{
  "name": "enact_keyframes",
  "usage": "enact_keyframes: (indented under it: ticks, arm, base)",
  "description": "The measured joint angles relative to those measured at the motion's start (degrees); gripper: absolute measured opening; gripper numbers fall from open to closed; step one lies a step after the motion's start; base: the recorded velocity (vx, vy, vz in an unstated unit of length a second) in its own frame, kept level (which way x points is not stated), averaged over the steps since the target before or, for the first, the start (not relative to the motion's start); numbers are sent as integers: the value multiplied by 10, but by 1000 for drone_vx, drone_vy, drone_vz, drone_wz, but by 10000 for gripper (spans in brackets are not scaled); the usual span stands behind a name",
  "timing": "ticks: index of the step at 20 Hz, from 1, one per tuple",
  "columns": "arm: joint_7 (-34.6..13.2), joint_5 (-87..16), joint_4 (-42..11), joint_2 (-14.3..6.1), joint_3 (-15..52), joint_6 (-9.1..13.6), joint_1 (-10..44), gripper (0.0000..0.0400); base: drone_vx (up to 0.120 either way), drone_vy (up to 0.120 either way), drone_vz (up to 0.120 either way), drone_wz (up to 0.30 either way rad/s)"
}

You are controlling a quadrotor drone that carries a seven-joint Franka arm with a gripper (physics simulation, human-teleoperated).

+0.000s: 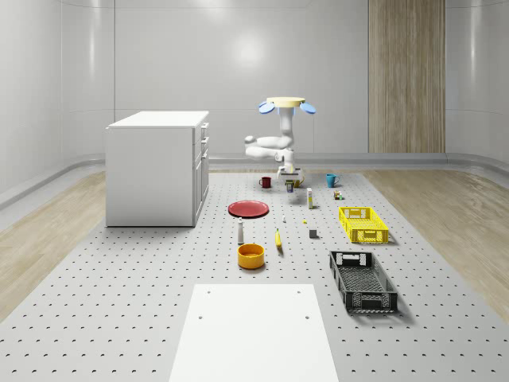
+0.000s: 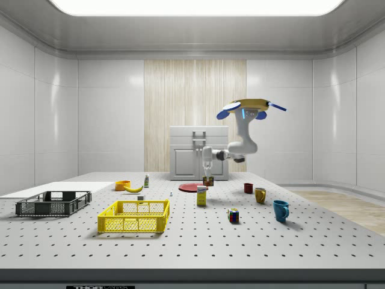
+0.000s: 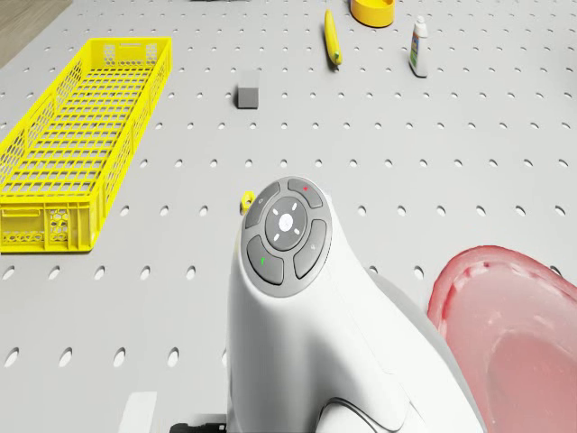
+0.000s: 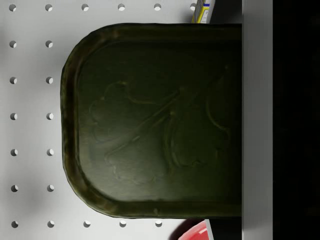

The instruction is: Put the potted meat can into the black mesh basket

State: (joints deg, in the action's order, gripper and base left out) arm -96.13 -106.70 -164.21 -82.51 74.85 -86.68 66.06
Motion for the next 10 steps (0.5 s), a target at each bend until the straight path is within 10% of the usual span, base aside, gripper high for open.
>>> enact_keyframes:
  ticks: [10]
  arm:
    - [-3,4,0,-8,2,-7,2,282]
  base:
    - [120,0,40,0]
